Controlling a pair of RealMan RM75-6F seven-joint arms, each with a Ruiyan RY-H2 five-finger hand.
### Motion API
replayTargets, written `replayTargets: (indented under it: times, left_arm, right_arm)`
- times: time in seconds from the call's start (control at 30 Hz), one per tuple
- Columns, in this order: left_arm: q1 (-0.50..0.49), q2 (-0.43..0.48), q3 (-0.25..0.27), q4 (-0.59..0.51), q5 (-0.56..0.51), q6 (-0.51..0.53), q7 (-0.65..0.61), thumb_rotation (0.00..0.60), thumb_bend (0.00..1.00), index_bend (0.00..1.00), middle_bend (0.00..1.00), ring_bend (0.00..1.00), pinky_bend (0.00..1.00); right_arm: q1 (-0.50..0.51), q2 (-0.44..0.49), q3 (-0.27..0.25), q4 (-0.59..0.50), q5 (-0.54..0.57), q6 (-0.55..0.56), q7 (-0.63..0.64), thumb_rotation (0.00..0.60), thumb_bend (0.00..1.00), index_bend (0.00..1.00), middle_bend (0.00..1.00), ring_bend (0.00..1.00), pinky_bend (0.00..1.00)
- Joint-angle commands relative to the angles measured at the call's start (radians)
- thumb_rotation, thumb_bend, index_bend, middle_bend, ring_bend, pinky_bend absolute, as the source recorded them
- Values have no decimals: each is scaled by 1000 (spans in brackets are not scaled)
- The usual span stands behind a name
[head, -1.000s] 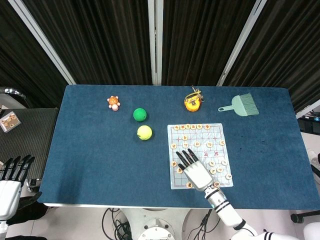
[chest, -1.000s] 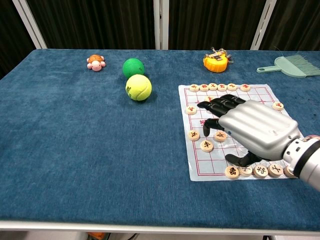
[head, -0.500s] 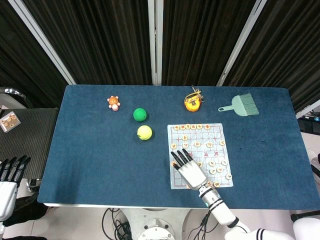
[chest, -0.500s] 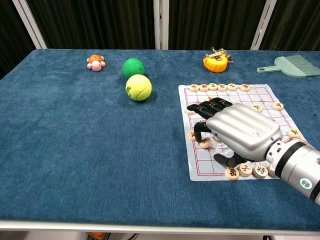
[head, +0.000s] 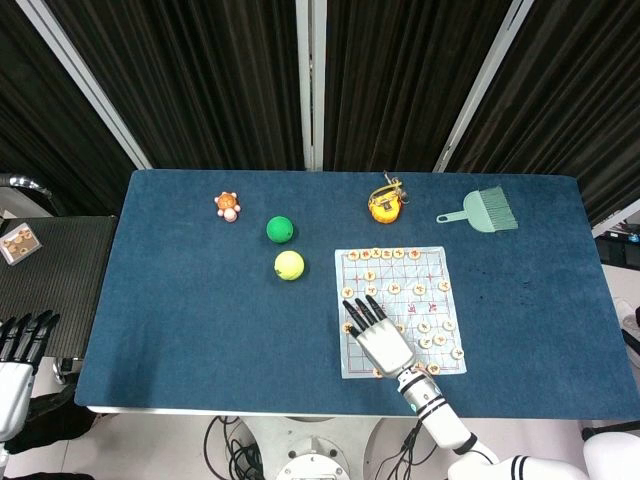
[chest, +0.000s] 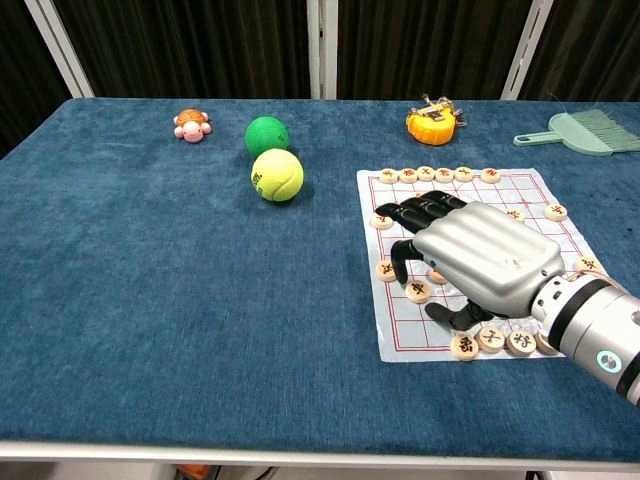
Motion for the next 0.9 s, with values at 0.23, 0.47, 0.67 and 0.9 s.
replayTargets:
  times: [0.23, 0.47, 0.67, 0.9]
  left_arm:
    - [-1, 1, -2, 2, -1, -1, -3, 600, 111, 72, 47, 0, 0]
    - [3, 0, -3, 6, -3, 3, -10, 600, 110, 72, 47, 0, 0]
    - [5, -2, -3, 11, -4, 5, -16, 600, 110, 73, 47, 0, 0]
    - [8, -7, -2, 23, -7, 6, -28, 600, 110, 73, 47, 0, 0]
  right_arm:
    - [11, -10, -2, 10, 11, 10, -5, 600, 278, 487, 0, 0, 0]
    - [16, -12, -7, 17, 14, 20, -5, 600, 285, 555, 4, 0, 0]
    - [19, -5, -5, 7, 3, 39, 18, 600, 288, 579, 7, 0, 0]
    - [46, 16, 60, -3, 19, 57, 37, 600, 290, 581, 8, 0, 0]
